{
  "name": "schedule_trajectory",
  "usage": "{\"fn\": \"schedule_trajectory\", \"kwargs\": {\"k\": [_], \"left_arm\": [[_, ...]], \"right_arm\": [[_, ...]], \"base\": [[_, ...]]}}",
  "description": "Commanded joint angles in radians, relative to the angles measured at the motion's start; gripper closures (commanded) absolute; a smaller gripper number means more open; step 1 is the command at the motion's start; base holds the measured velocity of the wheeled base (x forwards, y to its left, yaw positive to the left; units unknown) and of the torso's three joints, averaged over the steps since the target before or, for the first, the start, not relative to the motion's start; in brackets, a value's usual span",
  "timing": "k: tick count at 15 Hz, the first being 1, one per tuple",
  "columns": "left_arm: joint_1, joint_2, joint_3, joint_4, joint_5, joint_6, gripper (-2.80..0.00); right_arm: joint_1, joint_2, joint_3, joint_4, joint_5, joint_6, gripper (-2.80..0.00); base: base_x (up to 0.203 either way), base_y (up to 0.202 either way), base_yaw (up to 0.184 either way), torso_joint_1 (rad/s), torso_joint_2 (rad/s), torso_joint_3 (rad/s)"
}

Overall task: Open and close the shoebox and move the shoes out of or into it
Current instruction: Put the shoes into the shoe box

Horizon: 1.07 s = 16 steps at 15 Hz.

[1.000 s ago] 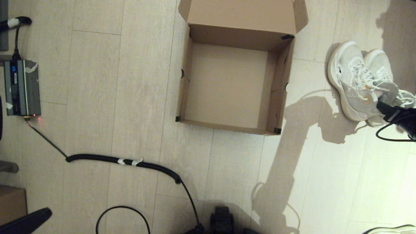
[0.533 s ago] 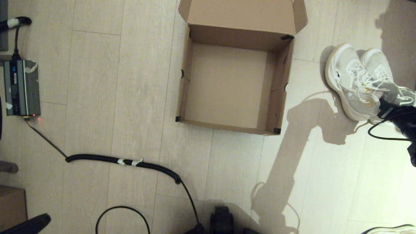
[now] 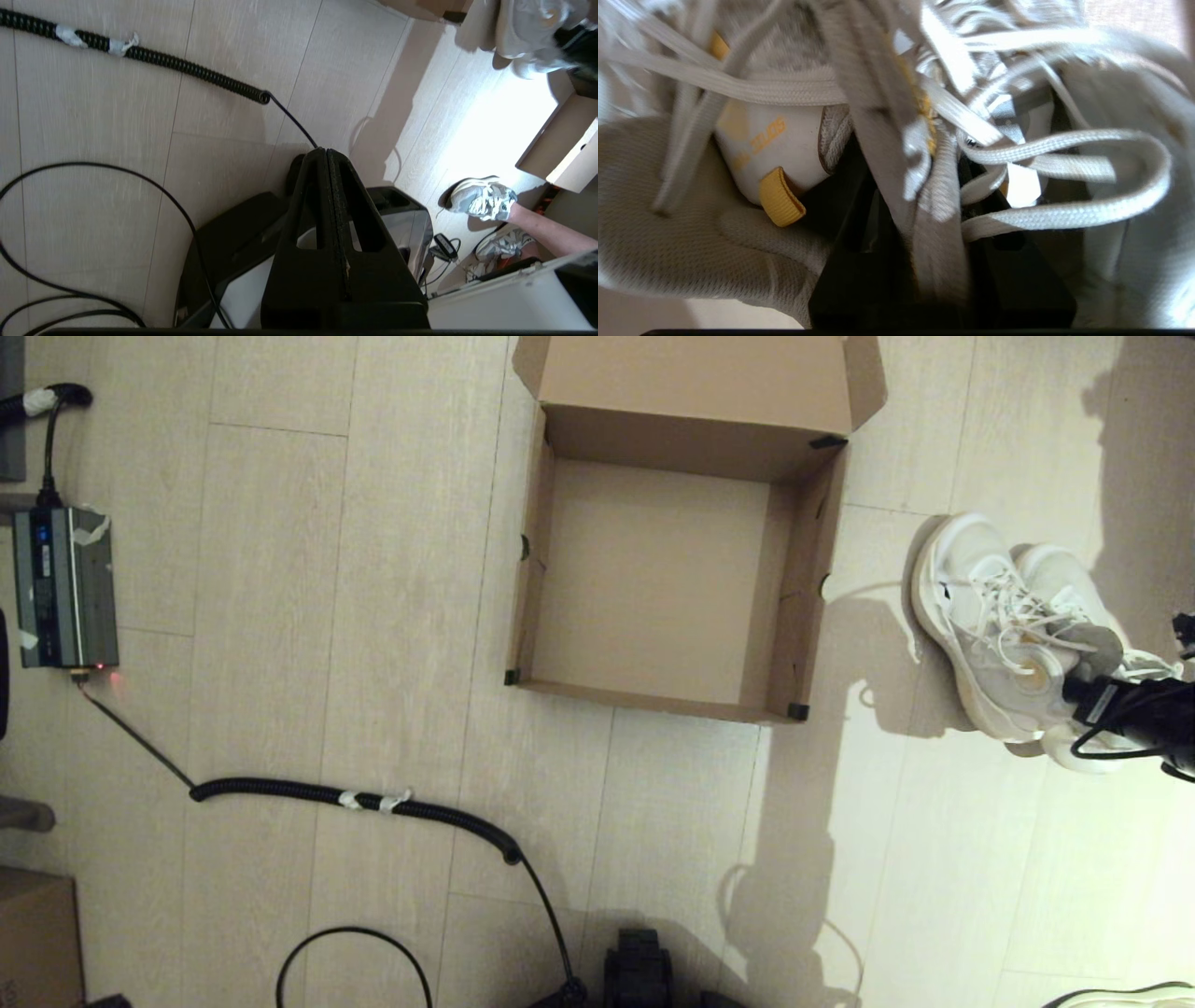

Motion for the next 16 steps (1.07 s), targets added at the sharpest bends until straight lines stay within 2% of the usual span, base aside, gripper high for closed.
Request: {"fn": "schedule_trajectory", "kwargs": {"k": [1,5,7,8,10,13,16], "left_arm": [[0.0,-0.026,0.005,0.019,-0.002,-0.002,0.0],[0.0,-0.062,0.034,0.082,-0.01,-0.002,0.0],[-0.001,-0.08,0.065,0.085,-0.01,-0.001,0.0],[-0.001,-0.088,0.073,0.085,-0.01,-0.001,0.0],[-0.001,-0.091,0.08,0.085,-0.01,-0.001,0.0],[-0.001,-0.089,0.076,0.084,-0.008,-0.001,0.0],[-0.001,-0.083,0.084,0.084,-0.008,-0.001,0.0]], "right_arm": [[0.003,-0.183,0.027,0.081,0.004,0.002,0.0],[0.014,-0.48,0.005,0.436,0.034,0.011,0.0],[0.035,-0.608,-0.064,0.651,0.072,0.022,0.0],[0.073,-0.656,-0.124,0.743,0.092,0.042,0.0],[0.198,-0.691,-0.174,0.811,0.117,0.107,0.0],[0.388,-0.694,-0.201,0.832,0.112,0.165,0.0],[0.572,-0.659,-0.218,0.819,0.031,0.239,0.0]], "base": [[0.0,0.0,0.0,0.0,0.0,0.0],[0.0,0.0,0.0,0.0,0.0,0.0],[0.0,0.0,0.0,0.0,0.0,0.0],[0.0,0.0,0.0,0.0,0.0,0.0],[0.0,0.0,0.0,0.0,0.0,0.0],[0.0,0.0,0.0,0.0,0.0,0.0],[0.0,0.0,0.0,0.0,0.0,0.0]]}}
